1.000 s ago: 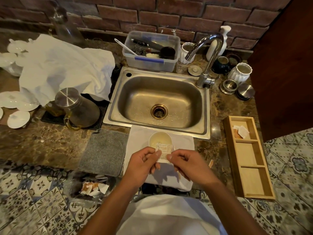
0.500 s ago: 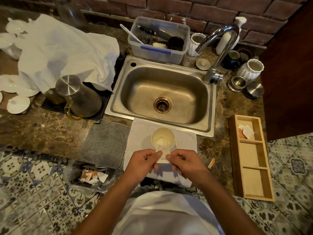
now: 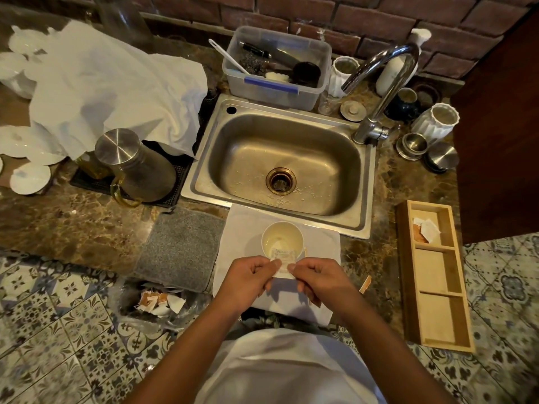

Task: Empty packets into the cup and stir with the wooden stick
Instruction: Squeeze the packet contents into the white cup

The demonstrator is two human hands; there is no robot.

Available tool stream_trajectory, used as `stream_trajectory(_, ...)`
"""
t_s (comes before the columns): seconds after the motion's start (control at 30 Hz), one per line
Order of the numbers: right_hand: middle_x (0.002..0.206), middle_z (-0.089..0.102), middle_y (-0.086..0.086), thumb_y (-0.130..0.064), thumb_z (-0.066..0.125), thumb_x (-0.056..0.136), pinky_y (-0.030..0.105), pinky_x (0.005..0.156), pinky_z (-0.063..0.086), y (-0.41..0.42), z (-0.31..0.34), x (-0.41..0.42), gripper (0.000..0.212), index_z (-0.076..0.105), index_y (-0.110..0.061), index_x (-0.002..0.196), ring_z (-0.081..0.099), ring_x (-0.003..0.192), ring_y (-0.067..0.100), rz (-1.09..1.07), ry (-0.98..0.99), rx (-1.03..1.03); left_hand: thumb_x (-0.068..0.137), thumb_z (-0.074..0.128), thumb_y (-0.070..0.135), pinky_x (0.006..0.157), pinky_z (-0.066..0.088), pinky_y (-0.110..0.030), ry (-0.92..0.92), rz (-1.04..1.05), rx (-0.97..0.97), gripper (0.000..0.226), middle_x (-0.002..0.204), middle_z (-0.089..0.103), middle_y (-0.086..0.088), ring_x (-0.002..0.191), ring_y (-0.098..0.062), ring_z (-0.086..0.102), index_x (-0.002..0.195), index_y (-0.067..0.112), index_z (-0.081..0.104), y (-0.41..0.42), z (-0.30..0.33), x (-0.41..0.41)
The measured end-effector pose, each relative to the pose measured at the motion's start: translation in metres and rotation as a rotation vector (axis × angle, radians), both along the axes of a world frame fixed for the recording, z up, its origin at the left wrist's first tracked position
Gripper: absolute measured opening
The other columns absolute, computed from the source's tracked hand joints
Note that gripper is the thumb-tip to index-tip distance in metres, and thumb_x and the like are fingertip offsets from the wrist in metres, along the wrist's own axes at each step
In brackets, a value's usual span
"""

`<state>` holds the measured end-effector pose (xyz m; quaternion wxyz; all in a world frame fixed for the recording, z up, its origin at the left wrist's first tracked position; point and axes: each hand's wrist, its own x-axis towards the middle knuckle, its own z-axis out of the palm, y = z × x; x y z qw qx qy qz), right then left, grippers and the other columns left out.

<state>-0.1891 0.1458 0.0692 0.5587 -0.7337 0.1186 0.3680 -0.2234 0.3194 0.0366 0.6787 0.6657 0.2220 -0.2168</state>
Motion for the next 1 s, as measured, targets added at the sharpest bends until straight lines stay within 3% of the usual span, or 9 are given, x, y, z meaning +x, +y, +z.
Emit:
stream_trajectory(0.2,0.044,0.054,-0.005,-0.020,0.066,0.098,0.025,0.043,0.036,0.000,-0.002,0.002,0.034,0.066,-0.011,0.066,0.042,0.040,0.011,0.002,0.000,0.008,0.098,0.065,0.021,0.044,0.033,-0.018,0.023,-0.003,0.005,0.039,0.050,0.052,-0.005,0.040,-0.009,0.037,0.061,0.009,0.061,0.001,-0.001,0.003)
stream_trajectory(0.4,0.043,0.053,-0.007,-0.021,0.065,0.099,0.025,0.044,0.036,0.001,-0.004,0.005,0.039,0.063,-0.014,0.061,0.042,0.040,0.012,0.022,-0.010,0.013,0.097,0.065,0.024,0.044,0.032,-0.018,0.038,0.004,0.008,0.043,0.054,0.050,-0.008,0.042,-0.011,0.035,0.074,-0.012,0.060,0.004,-0.003,0.006)
stream_trajectory(1.0,0.041,0.052,-0.006,-0.024,0.065,0.099,0.025,0.043,0.036,0.002,-0.010,0.008,0.042,0.061,-0.013,0.058,0.041,0.038,0.011,0.033,0.009,-0.027,0.097,0.065,0.023,0.045,0.033,-0.018,0.044,0.001,-0.002,0.039,0.053,0.051,-0.008,0.042,-0.011,0.036,0.062,0.008,0.060,0.006,0.001,0.008)
